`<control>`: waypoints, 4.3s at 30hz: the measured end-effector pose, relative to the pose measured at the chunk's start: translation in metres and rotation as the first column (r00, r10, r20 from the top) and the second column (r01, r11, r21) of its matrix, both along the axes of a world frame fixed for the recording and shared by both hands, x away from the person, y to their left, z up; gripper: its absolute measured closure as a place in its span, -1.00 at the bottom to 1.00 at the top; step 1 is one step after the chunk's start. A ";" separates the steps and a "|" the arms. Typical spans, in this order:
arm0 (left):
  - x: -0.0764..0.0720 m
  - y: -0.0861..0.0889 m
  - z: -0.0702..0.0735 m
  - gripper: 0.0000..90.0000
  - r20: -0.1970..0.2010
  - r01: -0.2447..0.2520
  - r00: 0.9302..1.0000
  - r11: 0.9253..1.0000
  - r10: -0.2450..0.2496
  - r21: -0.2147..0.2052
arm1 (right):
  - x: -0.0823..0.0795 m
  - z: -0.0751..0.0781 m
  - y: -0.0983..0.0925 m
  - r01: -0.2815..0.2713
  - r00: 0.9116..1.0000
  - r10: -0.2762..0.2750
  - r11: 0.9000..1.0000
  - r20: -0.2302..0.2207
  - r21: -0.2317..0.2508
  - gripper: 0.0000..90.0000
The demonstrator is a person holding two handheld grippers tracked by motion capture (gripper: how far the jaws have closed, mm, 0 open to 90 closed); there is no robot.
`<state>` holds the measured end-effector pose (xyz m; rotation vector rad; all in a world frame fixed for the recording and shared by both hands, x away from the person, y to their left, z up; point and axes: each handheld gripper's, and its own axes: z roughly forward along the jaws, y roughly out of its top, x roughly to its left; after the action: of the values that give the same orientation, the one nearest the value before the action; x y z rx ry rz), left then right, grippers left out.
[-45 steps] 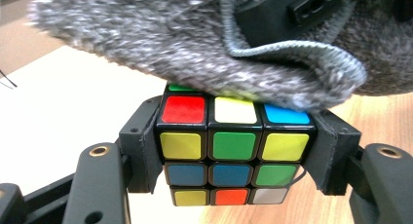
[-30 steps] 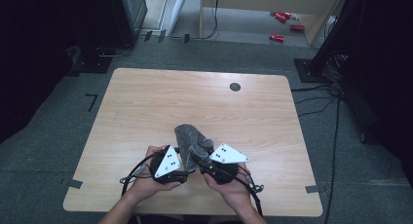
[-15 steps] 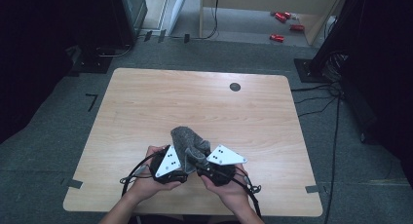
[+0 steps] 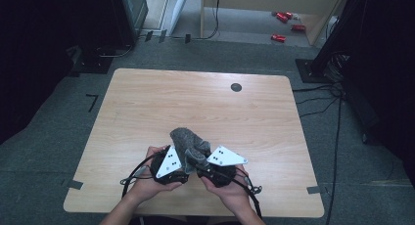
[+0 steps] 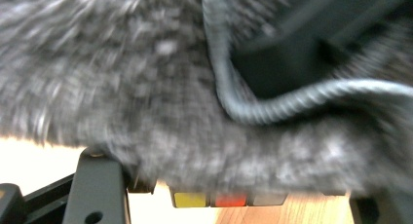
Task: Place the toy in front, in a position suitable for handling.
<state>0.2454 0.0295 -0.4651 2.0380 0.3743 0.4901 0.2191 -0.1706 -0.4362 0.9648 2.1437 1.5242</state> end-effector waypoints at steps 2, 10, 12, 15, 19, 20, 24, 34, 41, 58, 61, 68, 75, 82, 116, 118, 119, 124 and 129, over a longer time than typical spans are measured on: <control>0.002 0.002 0.001 -0.22 -0.002 -0.010 1.000 1.000 0.010 -0.001 | 0.005 -0.001 -0.008 0.041 0.999 -0.041 0.999 -0.015 0.009 0.46; 0.001 0.000 0.000 -0.22 0.004 -0.014 1.000 1.000 0.013 0.017 | -0.005 -0.002 0.006 -0.014 1.000 0.014 1.000 0.026 -0.017 0.52; 0.000 -0.002 -0.001 -0.22 0.004 -0.010 1.000 1.000 0.010 0.019 | -0.005 -0.002 0.007 -0.019 0.999 0.021 0.998 0.038 -0.053 0.56; -0.001 -0.004 0.000 -0.22 0.010 -0.004 1.000 1.000 0.004 0.019 | 0.001 -0.002 -0.004 0.005 1.000 -0.005 1.000 0.018 -0.024 0.58; 0.004 0.001 0.001 -0.22 0.007 -0.036 0.999 0.999 0.036 0.009 | 0.004 -0.003 -0.012 0.050 0.999 -0.050 0.999 0.000 -0.018 0.59; 0.005 0.002 0.001 -0.22 0.001 -0.044 0.999 0.999 0.044 0.001 | 0.003 -0.002 -0.011 0.041 0.999 -0.041 0.999 0.000 -0.021 0.60; 0.004 0.002 -0.001 -0.22 -0.009 -0.035 0.999 0.999 0.035 0.004 | -0.005 -0.001 0.004 -0.022 1.000 0.023 0.999 0.022 -0.036 0.59; 0.004 0.003 0.002 -0.22 0.002 -0.027 1.000 1.000 0.027 -0.004 | 0.005 -0.003 -0.015 0.065 0.998 -0.065 0.998 0.000 -0.007 0.59; 0.002 -0.002 -0.003 -0.22 0.007 -0.016 1.000 1.000 0.016 0.015 | -0.007 -0.002 0.009 -0.038 0.999 0.039 0.999 0.014 -0.023 0.59; -0.001 -0.004 -0.001 -0.22 0.020 -0.012 1.000 1.000 0.012 0.003 | -0.009 0.000 0.010 -0.048 0.999 0.049 0.999 0.014 -0.008 0.58; -0.004 -0.007 -0.001 -0.22 0.030 0.000 1.000 1.000 0.000 -0.011 | -0.005 0.001 0.003 -0.040 0.999 0.040 0.999 -0.006 0.031 0.58; 0.004 0.005 0.003 -0.22 0.017 -0.036 0.999 0.999 0.037 -0.029 | 0.002 0.000 -0.013 0.041 0.999 -0.040 0.998 -0.017 0.055 0.58; -0.002 -0.001 0.001 -0.22 0.043 -0.004 0.999 1.000 0.005 -0.031 | -0.010 0.001 0.007 -0.051 0.998 0.050 0.998 0.027 0.039 0.57; 0.007 0.017 0.007 -0.22 0.014 -0.013 1.000 0.994 0.014 -0.112 | 0.010 -0.001 -0.029 0.094 0.995 -0.093 0.991 -0.019 0.094 0.57; 0.012 0.036 0.015 -0.22 -0.069 0.096 0.990 0.947 -0.123 -0.308 | 0.011 0.000 -0.036 0.038 0.999 -0.035 0.977 -0.018 0.208 0.57; 0.011 0.035 0.018 -0.22 -0.073 0.103 0.988 0.941 -0.134 -0.324 | 0.010 0.003 -0.037 0.045 0.999 -0.043 0.976 -0.012 0.213 0.57; 0.010 0.035 0.020 -0.22 -0.077 0.109 0.987 0.934 -0.143 -0.340 | 0.011 0.000 -0.037 0.048 0.999 -0.045 0.974 -0.020 0.221 0.57; 0.014 0.045 0.025 -0.22 -0.085 0.090 0.988 0.928 -0.128 -0.361 | 0.012 -0.017 -0.026 0.076 0.995 -0.063 0.983 -0.076 0.170 0.58; 0.017 0.045 0.019 -0.22 -0.116 0.077 0.985 0.929 -0.127 -0.363 | 0.007 -0.003 -0.028 0.058 0.998 -0.055 0.981 -0.025 0.185 0.58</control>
<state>0.2628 0.0743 -0.4461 1.7284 0.4062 0.1978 0.2260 -0.1984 -0.4391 1.0955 1.9961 1.7166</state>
